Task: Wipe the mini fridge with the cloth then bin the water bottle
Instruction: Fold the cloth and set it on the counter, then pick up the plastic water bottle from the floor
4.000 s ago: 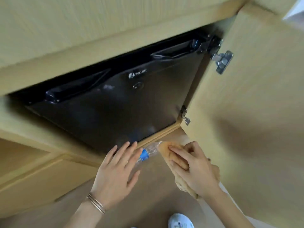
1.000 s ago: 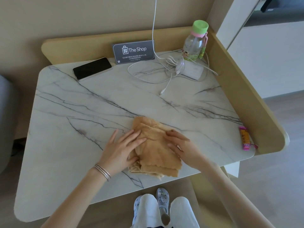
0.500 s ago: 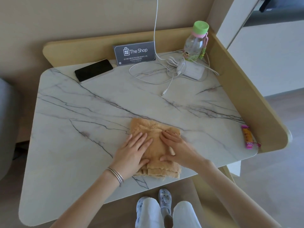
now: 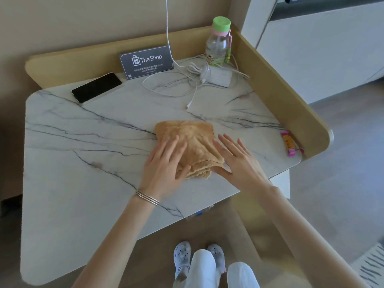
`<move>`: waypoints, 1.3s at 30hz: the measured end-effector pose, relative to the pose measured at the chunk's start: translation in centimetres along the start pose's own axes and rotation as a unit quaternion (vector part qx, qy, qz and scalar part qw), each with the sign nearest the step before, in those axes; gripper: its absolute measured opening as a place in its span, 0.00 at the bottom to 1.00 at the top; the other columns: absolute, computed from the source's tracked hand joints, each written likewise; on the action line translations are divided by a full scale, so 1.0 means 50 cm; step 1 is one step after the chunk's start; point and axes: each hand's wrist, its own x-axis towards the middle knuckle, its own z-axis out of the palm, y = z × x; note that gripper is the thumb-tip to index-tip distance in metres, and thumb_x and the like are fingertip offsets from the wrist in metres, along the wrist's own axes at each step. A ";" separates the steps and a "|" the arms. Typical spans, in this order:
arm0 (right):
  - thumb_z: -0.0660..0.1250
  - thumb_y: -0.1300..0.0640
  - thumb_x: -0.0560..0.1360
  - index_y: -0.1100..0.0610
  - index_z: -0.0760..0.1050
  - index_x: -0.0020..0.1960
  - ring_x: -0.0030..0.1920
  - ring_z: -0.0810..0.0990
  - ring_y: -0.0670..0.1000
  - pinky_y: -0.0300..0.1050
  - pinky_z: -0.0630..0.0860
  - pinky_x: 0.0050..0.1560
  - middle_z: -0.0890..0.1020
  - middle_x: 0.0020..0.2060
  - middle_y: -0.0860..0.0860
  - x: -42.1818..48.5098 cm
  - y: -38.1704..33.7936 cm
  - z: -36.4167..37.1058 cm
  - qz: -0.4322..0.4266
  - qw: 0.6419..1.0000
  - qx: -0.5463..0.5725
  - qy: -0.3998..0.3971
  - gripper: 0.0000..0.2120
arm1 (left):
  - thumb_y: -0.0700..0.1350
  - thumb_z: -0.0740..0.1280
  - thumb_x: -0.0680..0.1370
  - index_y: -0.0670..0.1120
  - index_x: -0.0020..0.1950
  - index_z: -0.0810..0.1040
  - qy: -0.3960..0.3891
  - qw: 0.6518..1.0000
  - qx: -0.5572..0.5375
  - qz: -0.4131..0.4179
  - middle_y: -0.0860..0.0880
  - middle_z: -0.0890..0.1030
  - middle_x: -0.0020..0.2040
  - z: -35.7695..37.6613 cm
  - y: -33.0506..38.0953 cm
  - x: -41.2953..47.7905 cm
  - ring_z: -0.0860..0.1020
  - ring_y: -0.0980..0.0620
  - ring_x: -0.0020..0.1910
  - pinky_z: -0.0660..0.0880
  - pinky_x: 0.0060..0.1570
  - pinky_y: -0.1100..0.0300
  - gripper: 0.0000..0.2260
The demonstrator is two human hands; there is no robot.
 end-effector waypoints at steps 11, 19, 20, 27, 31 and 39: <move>0.52 0.39 0.77 0.54 0.59 0.73 0.72 0.62 0.51 0.58 0.58 0.71 0.68 0.70 0.53 -0.303 -0.009 0.022 0.025 0.999 -0.002 -0.033 0.29 | 0.54 0.61 0.78 0.44 0.67 0.76 0.027 0.999 0.008 0.026 0.45 0.78 0.65 0.015 0.184 -0.208 0.77 0.45 0.62 0.74 0.59 0.48 0.22; 0.55 0.39 0.74 0.54 0.66 0.69 0.67 0.71 0.53 0.60 0.67 0.66 0.74 0.65 0.53 -0.502 0.038 0.012 0.012 0.998 0.036 -0.041 0.29 | 0.56 0.59 0.76 0.46 0.63 0.79 -0.022 0.999 0.028 -0.013 0.47 0.81 0.59 0.075 0.367 -0.345 0.79 0.46 0.57 0.72 0.59 0.51 0.21; 0.55 0.39 0.74 0.54 0.66 0.69 0.67 0.71 0.53 0.60 0.67 0.66 0.74 0.65 0.52 -0.517 0.044 0.015 0.010 0.998 0.036 -0.048 0.29 | 0.56 0.59 0.76 0.46 0.63 0.79 -0.029 0.999 0.029 -0.020 0.48 0.81 0.59 0.082 0.380 -0.359 0.78 0.47 0.57 0.72 0.59 0.51 0.22; 0.56 0.37 0.72 0.53 0.68 0.67 0.66 0.72 0.53 0.59 0.66 0.67 0.76 0.63 0.52 -0.558 0.062 0.067 0.006 0.996 0.053 -0.066 0.29 | 0.56 0.61 0.75 0.45 0.61 0.80 -0.056 0.998 0.022 -0.026 0.48 0.81 0.57 0.131 0.396 -0.418 0.78 0.47 0.56 0.71 0.58 0.52 0.21; 0.58 0.38 0.72 0.54 0.70 0.66 0.64 0.73 0.53 0.58 0.64 0.66 0.77 0.61 0.52 -0.542 0.075 0.154 0.004 0.997 0.054 -0.061 0.29 | 0.56 0.60 0.75 0.45 0.61 0.80 -0.065 0.997 0.031 -0.008 0.48 0.81 0.57 0.203 0.354 -0.435 0.78 0.48 0.56 0.71 0.58 0.52 0.21; 0.70 0.44 0.70 0.53 0.70 0.67 0.67 0.70 0.54 0.53 0.58 0.69 0.74 0.65 0.52 -0.543 0.143 0.486 0.060 0.993 0.099 -0.039 0.28 | 0.56 0.60 0.75 0.45 0.61 0.80 -0.092 0.995 0.032 -0.015 0.48 0.81 0.57 0.515 0.236 -0.479 0.79 0.47 0.55 0.75 0.55 0.52 0.22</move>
